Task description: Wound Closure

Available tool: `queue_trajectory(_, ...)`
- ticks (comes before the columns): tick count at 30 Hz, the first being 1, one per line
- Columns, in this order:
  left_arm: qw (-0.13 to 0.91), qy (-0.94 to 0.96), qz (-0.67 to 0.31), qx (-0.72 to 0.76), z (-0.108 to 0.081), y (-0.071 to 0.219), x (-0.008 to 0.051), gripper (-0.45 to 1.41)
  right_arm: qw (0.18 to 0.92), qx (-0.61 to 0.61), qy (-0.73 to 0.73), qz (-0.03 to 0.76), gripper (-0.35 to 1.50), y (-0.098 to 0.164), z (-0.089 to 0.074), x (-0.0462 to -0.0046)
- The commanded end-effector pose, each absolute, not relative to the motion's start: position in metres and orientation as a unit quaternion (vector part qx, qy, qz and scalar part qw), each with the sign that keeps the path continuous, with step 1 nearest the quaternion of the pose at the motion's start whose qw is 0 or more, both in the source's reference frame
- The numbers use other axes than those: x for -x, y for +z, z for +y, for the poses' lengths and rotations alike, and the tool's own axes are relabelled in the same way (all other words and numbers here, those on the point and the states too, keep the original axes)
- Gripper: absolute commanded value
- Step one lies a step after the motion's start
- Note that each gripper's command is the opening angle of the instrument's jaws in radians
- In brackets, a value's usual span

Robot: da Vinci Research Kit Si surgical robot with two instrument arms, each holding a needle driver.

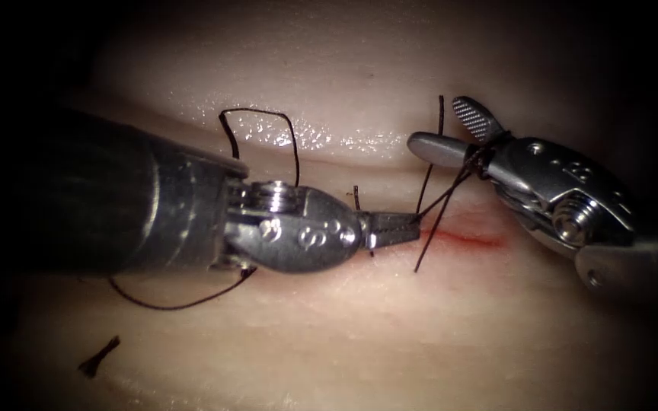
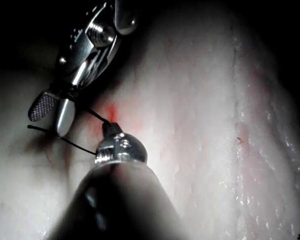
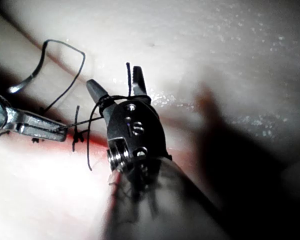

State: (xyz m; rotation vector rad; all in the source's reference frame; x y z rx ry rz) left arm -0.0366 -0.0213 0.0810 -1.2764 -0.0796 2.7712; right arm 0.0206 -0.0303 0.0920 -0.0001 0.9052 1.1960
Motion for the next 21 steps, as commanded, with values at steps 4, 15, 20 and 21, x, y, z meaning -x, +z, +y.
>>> queue_trajectory(4,0.045,0.907,-0.026,0.418,-0.0215,0.0817,0.0373,-0.45,0.736,-0.006,0.555,0.389,0.74,0.0942,-0.0307,-0.0218)
queue_trajectory(15,0.043,0.907,-0.026,0.417,-0.0213,0.0818,0.0366,-0.45,0.75,-0.008,0.565,0.344,-0.35,0.0964,-0.0312,-0.0229)
queue_trajectory(20,0.054,0.913,-0.026,0.404,-0.0185,0.0824,0.035,-0.45,0.737,0.008,0.582,0.344,-0.35,0.0946,-0.0322,-0.0231)
queue_trajectory(21,0.062,0.914,-0.027,0.4,-0.0177,0.0826,0.0346,-0.45,0.736,0.007,0.581,0.346,-0.35,0.0943,-0.0324,-0.0232)
